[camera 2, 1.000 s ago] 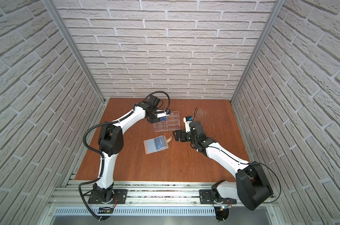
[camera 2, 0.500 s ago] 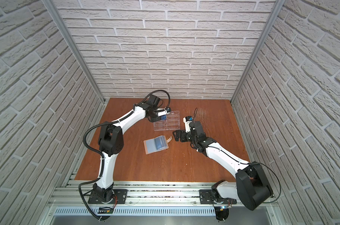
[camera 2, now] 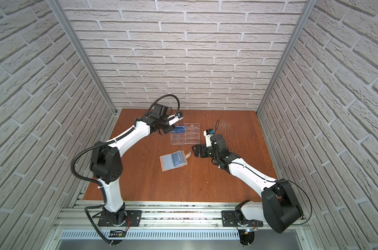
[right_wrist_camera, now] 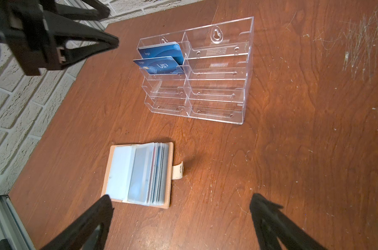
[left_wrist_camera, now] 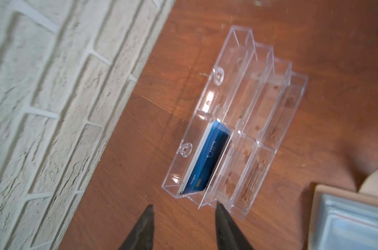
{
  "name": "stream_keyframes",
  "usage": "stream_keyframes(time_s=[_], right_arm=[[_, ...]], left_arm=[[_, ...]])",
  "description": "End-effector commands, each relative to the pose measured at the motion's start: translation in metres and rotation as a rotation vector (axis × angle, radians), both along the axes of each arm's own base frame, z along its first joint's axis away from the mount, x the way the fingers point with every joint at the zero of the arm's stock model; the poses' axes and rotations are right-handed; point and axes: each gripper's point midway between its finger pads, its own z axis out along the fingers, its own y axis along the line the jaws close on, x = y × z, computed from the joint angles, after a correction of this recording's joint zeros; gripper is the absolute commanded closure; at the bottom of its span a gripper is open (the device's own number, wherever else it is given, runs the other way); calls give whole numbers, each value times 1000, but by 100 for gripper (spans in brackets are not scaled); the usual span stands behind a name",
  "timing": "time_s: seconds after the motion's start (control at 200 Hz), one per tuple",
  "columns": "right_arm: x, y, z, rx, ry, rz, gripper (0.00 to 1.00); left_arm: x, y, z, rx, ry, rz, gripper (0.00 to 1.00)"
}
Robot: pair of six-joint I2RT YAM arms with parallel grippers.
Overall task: Take the credit cards out of the card holder
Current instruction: Place the credit card in the storage box, then touch the credit card in the storage box.
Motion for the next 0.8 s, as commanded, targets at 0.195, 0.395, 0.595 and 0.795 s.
stream_keyframes(time_s=[0.195, 0.395, 0.595, 0.795], right_arm=[[18, -3, 12, -58, -27, -34, 0], [52, 8, 21, -177, 17, -40, 1], [98, 35, 16, -320, 30, -3, 1], [121, 66, 3, -478, 0, 54, 1]], left_arm=[[-5, 40, 84, -446, -194, 296, 2], [8, 112, 83, -1074, 8, 581, 2], [23, 120, 34, -1258, 287, 743, 2], [27, 106, 1, -1253, 447, 795, 2]])
